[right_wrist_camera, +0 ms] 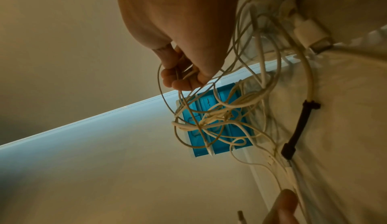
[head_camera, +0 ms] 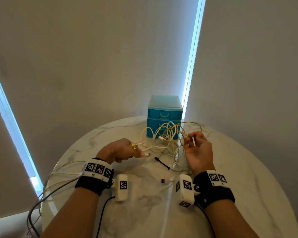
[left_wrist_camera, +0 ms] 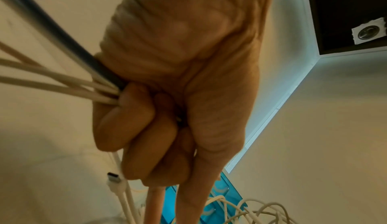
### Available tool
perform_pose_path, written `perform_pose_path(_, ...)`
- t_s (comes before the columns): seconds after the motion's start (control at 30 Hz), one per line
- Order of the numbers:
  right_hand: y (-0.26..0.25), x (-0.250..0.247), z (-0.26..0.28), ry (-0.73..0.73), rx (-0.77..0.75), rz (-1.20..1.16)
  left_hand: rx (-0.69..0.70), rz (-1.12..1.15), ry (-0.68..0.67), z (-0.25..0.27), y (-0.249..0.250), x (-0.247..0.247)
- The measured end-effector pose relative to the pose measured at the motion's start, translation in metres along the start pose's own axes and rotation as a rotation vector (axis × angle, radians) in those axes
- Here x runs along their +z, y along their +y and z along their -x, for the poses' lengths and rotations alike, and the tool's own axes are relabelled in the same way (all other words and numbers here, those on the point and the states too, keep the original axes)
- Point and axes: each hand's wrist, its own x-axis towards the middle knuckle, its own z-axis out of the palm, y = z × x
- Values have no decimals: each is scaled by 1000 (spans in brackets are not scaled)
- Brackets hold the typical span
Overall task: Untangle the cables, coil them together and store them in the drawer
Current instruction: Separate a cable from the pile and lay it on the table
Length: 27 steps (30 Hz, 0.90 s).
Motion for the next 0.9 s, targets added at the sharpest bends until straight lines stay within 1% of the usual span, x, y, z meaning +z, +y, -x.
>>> perform_pose_path(0.2, -1, -1, -3, -6, -19, -45, -79, -226, 1, -3, -2, -1)
perform_pose_path(0.27, -2, 1, -1, -26, -24, -14, -56, -202, 39, -3, -2, -2)
perform_pose_path(0.3, -2, 2, -1, -35, -20, 21, -20, -118, 87, -3, -2, -3)
perform_pose_path(0.33, -2, 4, 0, -46, -14, 69, 29, 17, 160, -3, 0, -5)
perform_pose_path(0.43, 2, 9, 3, -100, -4, 295, 222, 462, 438, 6, 8, -12)
perform_pose_path(0.47, 5, 11, 5, -121, 7, 405, 281, 589, 487, 8, 10, -15)
perform_pose_path(0.5, 7, 13, 8, -150, 28, 524, 334, 702, 506, 11, 12, -18)
perform_pose_path(0.53, 9, 16, 13, -190, 57, 644, 376, 784, 507, 13, 13, -20)
perform_pose_path(0.6, 12, 20, 20, -273, 91, 841, 418, 819, 502, 17, 14, -21)
perform_pose_path(0.67, 8, 25, 27, -296, 35, 938, 434, 780, 495, 22, 17, -20)
perform_pose_path(0.77, -4, 35, 33, -228, -185, 943, 459, 698, 444, 27, 22, -15)
perform_pose_path(0.8, -7, 37, 36, -242, -235, 930, 469, 678, 420, 27, 24, -13)
perform_pose_path(0.83, -7, 40, 41, -279, -256, 923, 474, 664, 389, 28, 26, -10)
perform_pose_path(0.9, -1, 45, 51, -353, -241, 917, 477, 618, 332, 29, 31, -4)
